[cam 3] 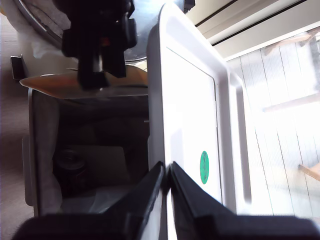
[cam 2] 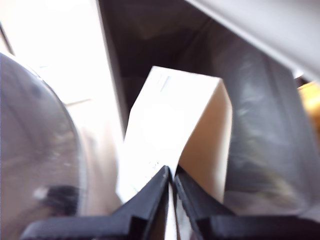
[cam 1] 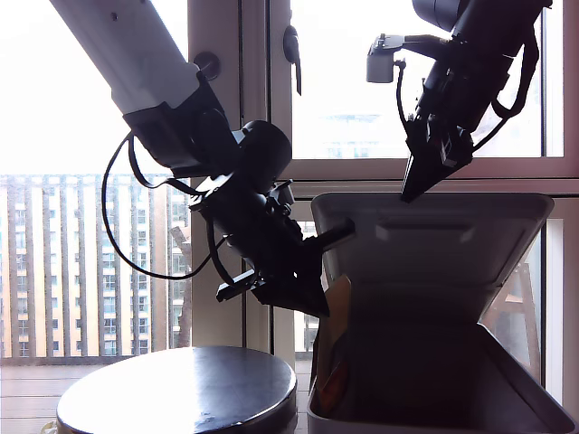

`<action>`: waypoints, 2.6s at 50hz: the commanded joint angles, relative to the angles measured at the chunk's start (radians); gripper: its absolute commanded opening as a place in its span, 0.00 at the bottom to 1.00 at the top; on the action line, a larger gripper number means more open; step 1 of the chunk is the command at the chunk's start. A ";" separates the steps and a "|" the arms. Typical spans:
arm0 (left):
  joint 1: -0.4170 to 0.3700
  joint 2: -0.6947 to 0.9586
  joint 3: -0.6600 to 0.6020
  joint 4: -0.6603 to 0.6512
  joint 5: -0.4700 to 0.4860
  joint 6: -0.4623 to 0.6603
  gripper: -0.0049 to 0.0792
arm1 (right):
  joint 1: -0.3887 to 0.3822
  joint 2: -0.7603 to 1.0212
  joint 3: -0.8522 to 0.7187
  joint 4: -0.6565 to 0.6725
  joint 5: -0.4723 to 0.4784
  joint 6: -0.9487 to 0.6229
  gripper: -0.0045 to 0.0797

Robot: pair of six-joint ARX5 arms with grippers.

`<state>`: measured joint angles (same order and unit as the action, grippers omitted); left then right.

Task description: First open the recycling bin's lid, then pick the cardboard sleeve and place it inside the bin before closing the lid

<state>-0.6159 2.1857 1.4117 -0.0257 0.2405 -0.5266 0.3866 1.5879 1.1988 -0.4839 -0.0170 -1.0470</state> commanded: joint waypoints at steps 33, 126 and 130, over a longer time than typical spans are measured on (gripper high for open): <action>-0.019 0.019 -0.005 0.053 0.049 -0.154 0.35 | -0.010 -0.009 0.027 0.021 0.009 0.004 0.04; 0.132 -0.542 -0.005 -0.507 -0.046 0.579 0.03 | -0.010 0.103 0.026 -0.179 -0.079 0.000 0.04; 0.132 -0.550 -0.005 -0.519 -0.040 0.579 0.03 | -0.009 0.132 0.026 -0.188 -0.084 0.000 0.04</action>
<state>-0.4828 1.6527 1.4120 -0.5423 0.1928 0.0490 0.3809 1.6985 1.2121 -0.6621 -0.0975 -1.0477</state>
